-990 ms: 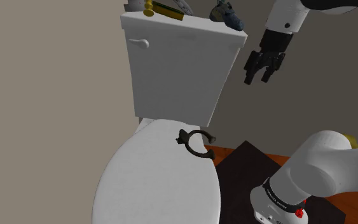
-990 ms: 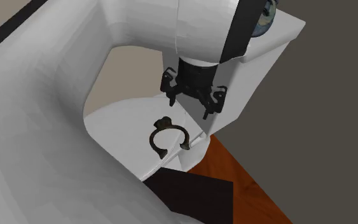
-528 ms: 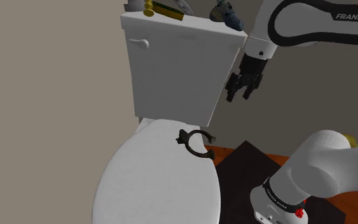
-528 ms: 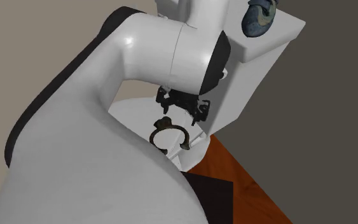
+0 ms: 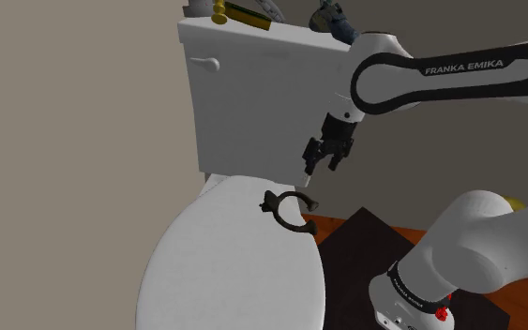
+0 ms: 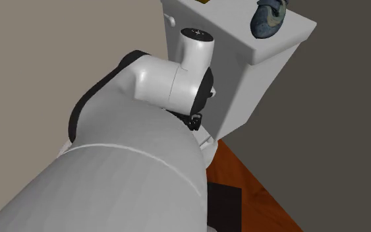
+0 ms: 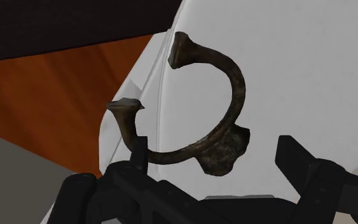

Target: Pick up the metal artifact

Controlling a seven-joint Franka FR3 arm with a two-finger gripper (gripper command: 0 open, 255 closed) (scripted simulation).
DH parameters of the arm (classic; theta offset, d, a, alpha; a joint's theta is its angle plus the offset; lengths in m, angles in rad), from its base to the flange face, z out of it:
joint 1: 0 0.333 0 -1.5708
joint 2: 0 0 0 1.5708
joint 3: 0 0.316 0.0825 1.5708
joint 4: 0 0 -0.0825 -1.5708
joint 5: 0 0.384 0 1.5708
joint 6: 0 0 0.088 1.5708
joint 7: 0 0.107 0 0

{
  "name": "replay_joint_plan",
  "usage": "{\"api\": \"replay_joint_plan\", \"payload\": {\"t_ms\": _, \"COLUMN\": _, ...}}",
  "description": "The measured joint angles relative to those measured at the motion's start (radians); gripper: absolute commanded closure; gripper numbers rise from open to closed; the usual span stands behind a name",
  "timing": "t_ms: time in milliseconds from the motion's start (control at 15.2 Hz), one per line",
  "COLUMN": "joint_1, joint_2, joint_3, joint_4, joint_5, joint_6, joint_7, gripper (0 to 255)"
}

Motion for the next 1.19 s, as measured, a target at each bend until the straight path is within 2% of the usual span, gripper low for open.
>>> {"api": "replay_joint_plan", "payload": {"t_ms": 396, "joint_1": 0.062, "joint_2": 0.186, "joint_3": 0.023, "joint_4": -0.048, "joint_5": 0.093, "joint_6": 0.241, "joint_7": -0.026, "gripper": 0}}
{"api": "replay_joint_plan", "payload": {"t_ms": 792, "joint_1": 0.136, "joint_2": 0.42, "joint_3": 0.037, "joint_4": -0.032, "joint_5": 0.221, "joint_6": 0.467, "joint_7": -0.095, "gripper": 0}}
{"api": "replay_joint_plan", "payload": {"t_ms": 1188, "joint_1": 0.164, "joint_2": 0.538, "joint_3": 0.043, "joint_4": -0.024, "joint_5": 0.297, "joint_6": 0.576, "joint_7": -0.151, "gripper": 0}}
